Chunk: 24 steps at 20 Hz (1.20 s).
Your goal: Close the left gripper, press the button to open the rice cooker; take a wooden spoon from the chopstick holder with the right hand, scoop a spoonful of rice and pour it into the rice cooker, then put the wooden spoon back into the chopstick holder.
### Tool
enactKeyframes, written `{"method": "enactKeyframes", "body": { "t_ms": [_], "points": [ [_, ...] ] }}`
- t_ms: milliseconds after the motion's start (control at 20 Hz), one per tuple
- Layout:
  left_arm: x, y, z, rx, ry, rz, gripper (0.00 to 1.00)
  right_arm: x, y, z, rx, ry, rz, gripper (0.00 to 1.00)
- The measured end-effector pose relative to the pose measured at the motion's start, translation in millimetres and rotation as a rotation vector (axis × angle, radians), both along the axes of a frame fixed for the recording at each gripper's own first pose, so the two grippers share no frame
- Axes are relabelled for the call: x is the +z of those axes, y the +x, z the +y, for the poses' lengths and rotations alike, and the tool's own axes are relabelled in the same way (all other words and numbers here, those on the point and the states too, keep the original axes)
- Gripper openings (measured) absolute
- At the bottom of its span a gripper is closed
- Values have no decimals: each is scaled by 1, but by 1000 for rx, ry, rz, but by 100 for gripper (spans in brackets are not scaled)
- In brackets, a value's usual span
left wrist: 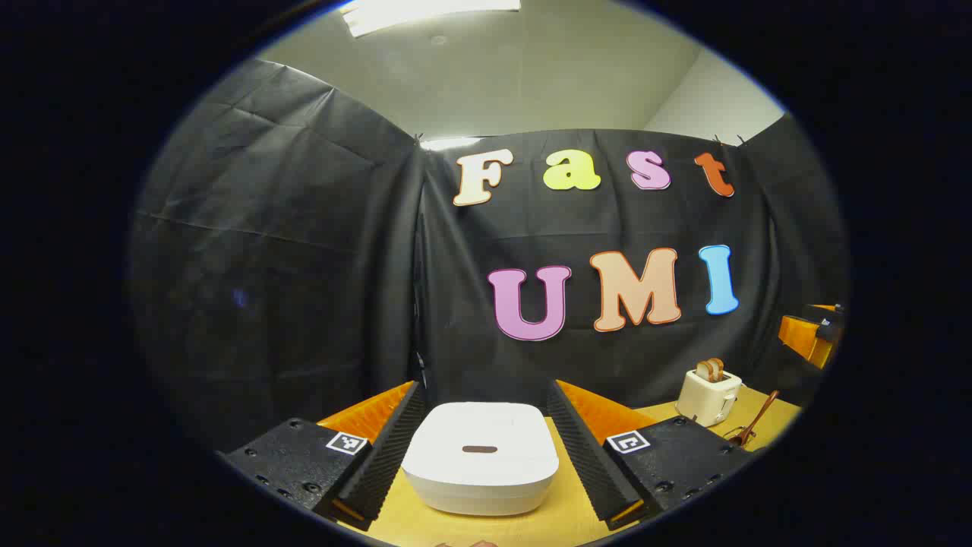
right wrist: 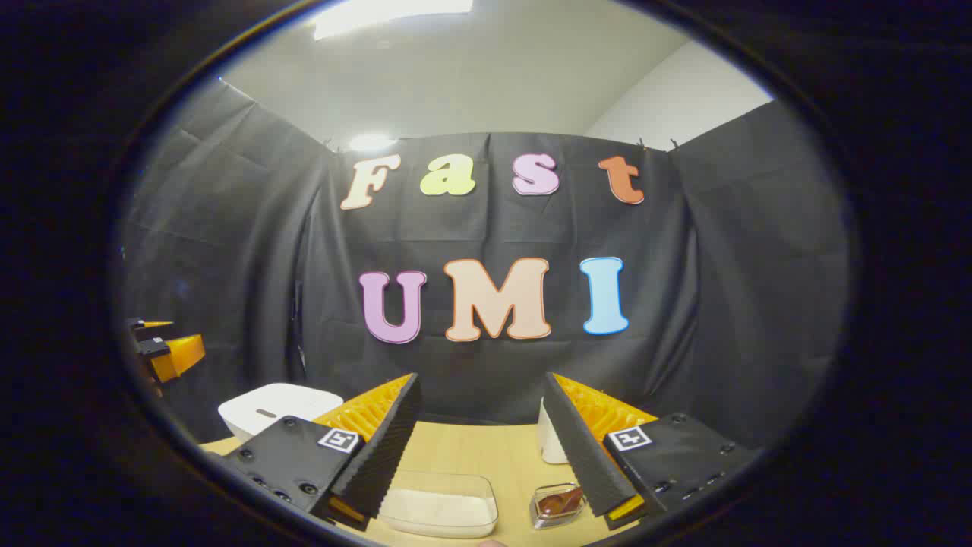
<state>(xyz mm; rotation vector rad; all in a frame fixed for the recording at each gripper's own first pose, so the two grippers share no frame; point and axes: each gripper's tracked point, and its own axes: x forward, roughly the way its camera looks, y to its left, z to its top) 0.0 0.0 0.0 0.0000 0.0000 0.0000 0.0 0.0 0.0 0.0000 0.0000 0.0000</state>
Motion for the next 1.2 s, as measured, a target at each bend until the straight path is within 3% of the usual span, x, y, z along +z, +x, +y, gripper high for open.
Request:
{"method": "enactKeyframes", "body": {
  "t_ms": [850, 1050, 1150, 1200],
  "points": [
    [1, 15, -16, -11, 17, -6, 96, -13, 20, -5, 13, 10, 38, 100],
    [-1, 19, -17, -9, 18, 1, 82, -11, 19, -6, 13, 14, 30, 100],
    [-1, 18, -16, -15, 21, 1, 72, -11, 19, -6, 14, 12, 29, 100],
    [0, 18, -17, -18, 18, -1, 63, -12, 20, -6, 14, 12, 30, 100]
  ]
}}
